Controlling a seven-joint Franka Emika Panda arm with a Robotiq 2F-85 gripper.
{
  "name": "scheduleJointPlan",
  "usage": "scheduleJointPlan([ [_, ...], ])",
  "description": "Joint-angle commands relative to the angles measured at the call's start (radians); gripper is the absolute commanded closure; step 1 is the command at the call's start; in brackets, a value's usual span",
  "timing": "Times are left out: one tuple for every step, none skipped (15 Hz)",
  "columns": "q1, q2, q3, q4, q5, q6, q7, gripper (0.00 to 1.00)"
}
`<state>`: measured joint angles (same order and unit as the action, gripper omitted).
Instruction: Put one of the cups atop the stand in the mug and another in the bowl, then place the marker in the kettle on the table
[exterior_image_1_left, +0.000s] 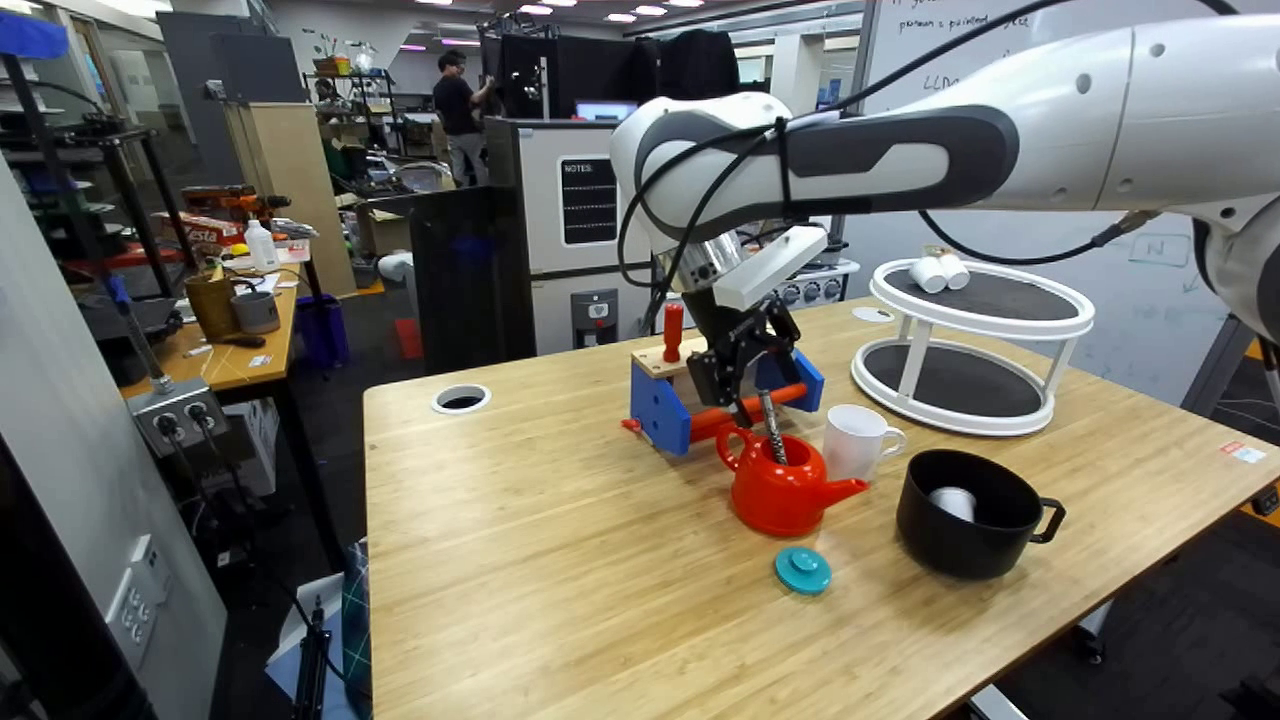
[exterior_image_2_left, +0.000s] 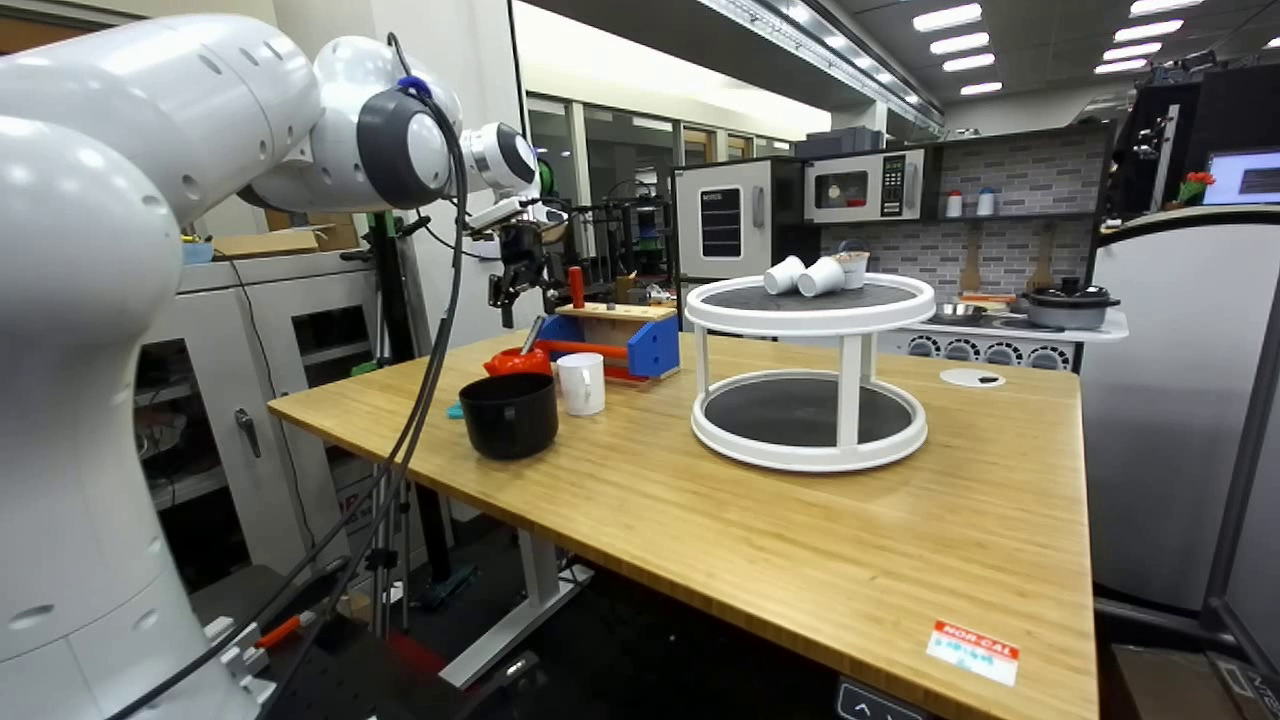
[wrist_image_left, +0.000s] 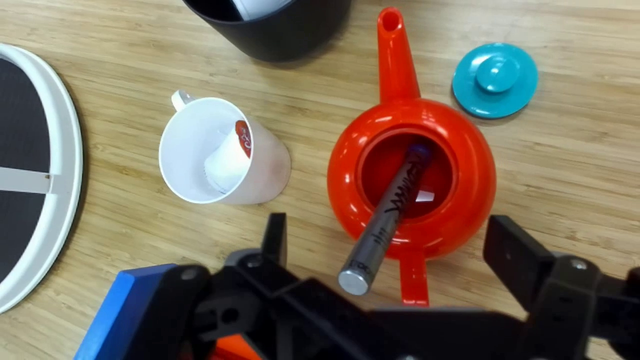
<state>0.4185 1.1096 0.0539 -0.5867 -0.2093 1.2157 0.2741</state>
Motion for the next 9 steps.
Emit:
scheduleJointPlan([
  [0.013, 0.031, -0.01, 0.054, -0.021, -0.031, -0.038, 0.0],
  [0.014, 0.033, -0.01, 0.054, -0.021, -0.031, -0.04, 0.0],
  [0.014, 0.034, -0.01, 0.054, -0.022, -0.031, -0.042, 0.0],
  [0.014, 0.035, -0.009, 0.054, -0.022, -0.031, -0.044, 0.09],
  [0.013, 0.035, -0.009, 0.053, -0.022, -0.031, -0.048, 0.21],
  [0.013, 0.036, -0.009, 0.053, -0.022, -0.031, -0.051, 0.33],
  [0.012, 0.036, -0.009, 0.053, -0.021, -0.031, -0.053, 0.39],
  [0.012, 0.036, -0.009, 0.053, -0.021, -0.031, -0.055, 0.47],
  [0.012, 0.036, -0.009, 0.052, -0.021, -0.031, -0.057, 0.55],
])
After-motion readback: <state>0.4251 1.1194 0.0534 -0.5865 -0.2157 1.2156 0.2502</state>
